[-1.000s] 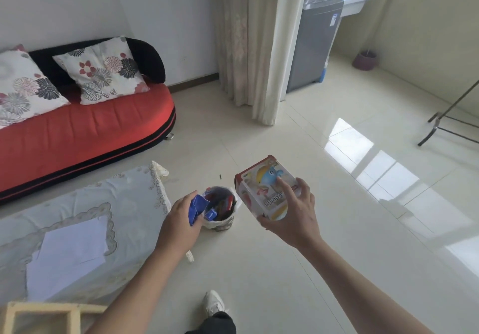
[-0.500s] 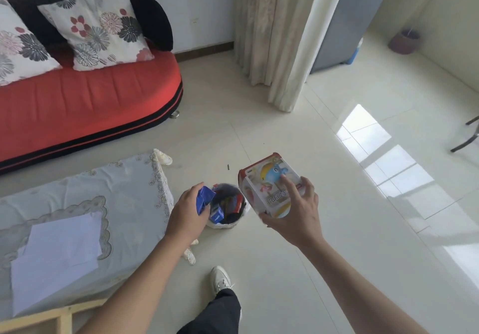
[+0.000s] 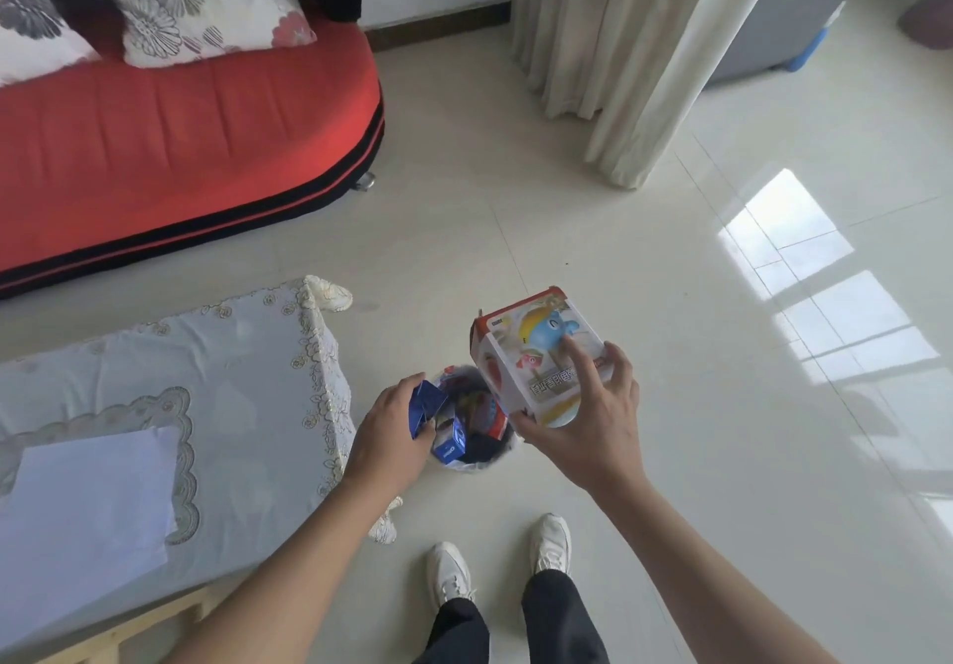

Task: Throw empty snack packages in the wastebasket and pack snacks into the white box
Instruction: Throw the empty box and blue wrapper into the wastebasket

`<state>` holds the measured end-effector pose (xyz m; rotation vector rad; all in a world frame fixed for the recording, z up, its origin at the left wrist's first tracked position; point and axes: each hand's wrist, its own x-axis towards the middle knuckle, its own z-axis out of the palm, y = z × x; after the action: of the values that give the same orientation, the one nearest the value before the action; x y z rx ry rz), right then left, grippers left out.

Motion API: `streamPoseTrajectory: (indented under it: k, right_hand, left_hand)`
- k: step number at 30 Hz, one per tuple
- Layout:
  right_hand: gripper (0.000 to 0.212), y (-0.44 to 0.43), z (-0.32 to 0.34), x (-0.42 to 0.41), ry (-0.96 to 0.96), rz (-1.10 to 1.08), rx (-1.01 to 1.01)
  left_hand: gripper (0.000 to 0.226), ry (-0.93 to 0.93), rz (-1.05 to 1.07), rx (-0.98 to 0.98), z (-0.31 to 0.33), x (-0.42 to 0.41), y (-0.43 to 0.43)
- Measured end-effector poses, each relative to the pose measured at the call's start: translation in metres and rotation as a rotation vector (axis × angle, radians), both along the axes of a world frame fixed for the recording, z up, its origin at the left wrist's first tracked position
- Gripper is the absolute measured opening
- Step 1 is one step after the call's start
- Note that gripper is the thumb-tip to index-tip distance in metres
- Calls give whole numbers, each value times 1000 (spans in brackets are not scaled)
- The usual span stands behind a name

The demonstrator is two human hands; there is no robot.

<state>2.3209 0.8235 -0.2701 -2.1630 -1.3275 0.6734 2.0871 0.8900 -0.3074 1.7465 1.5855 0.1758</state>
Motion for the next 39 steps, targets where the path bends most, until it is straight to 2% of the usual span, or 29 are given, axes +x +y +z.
streamPoseTrajectory:
  k: [9,15,18,21,24,26,29,33,39]
  right_hand:
    - [100,30,-136,14,19,67,-115]
    - [100,36,-202,10,-5,139,-162]
    - [106,37,-225,6,5,147,-186]
    - [125,36,-242,3,7,170,-283]
    - [135,36,-251,4,-57,215,-418]
    - [133,36,-254,6,-70,209,-451]
    - [125,37,-254,7,-92,209,-444]
    - [115,39,-247,9,-146,238,-438]
    - [98,50,-216,12,-223,298,-391]
  left_hand:
    - [58,17,120,-55,-144,25,20]
    - [63,79,140,-66,-229,33,35]
    - [77,70,146,-103,-257,37,35]
    - [116,77,97,-119,-278,36,29]
    - [153,251,10,-132,-285,28,22]
    - [162,343,-37,-137,-280,20,19]
    - [161,417,-107,-141,-268,8,20]
    - [158,411,-123,-110,-246,3,24]
    - [136,427,-200,-31,-203,5,28]
